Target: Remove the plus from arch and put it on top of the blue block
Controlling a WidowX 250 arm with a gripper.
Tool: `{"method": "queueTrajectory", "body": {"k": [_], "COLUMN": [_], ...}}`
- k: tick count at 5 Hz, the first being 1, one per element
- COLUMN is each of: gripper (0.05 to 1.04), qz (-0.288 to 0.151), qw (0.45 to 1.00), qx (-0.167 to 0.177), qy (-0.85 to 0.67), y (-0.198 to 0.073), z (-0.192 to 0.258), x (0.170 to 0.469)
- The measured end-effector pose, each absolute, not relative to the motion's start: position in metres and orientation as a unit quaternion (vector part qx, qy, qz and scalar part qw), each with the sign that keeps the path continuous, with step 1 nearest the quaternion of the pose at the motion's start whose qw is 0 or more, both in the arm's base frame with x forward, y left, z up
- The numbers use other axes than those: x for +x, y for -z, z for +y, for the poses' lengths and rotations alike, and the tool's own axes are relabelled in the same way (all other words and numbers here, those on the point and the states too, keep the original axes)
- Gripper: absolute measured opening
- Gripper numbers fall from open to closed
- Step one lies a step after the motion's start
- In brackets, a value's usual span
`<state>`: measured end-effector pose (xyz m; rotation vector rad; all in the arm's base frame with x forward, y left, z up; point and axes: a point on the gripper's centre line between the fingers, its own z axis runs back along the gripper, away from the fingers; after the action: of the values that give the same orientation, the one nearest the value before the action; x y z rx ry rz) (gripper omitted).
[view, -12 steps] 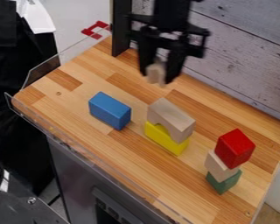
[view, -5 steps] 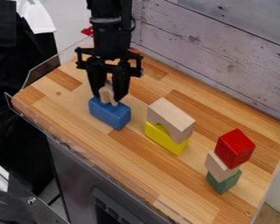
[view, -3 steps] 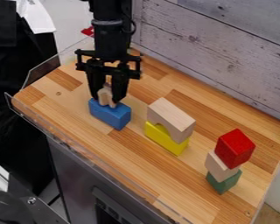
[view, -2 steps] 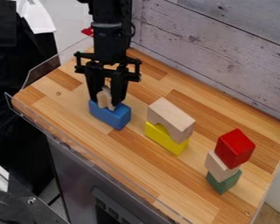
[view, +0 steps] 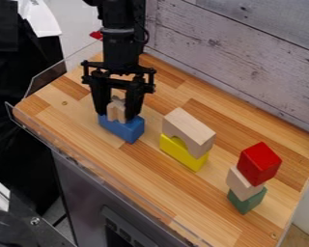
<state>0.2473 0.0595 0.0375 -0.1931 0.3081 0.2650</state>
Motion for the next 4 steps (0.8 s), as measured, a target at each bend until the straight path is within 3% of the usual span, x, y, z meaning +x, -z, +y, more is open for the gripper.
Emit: {"method": "queueTrajectory", "body": {"k": [1, 2, 3, 4], "gripper": [1.011, 1.006, 0.999, 0.999], "qz": [0.127, 0.092, 0.049, 0.057], "qw": [0.978, 0.982, 0.993, 0.997], "qx": [-0.095, -0.098, -0.061, -0.009], "qy": [-0.132, -0.129, -0.093, -0.055], "y": [-0.044, -0.058, -0.098, -0.127], "z": [0.059, 0.06, 0.055, 0.025], "x": [0.253, 0.267, 0.292, 0.306]}}
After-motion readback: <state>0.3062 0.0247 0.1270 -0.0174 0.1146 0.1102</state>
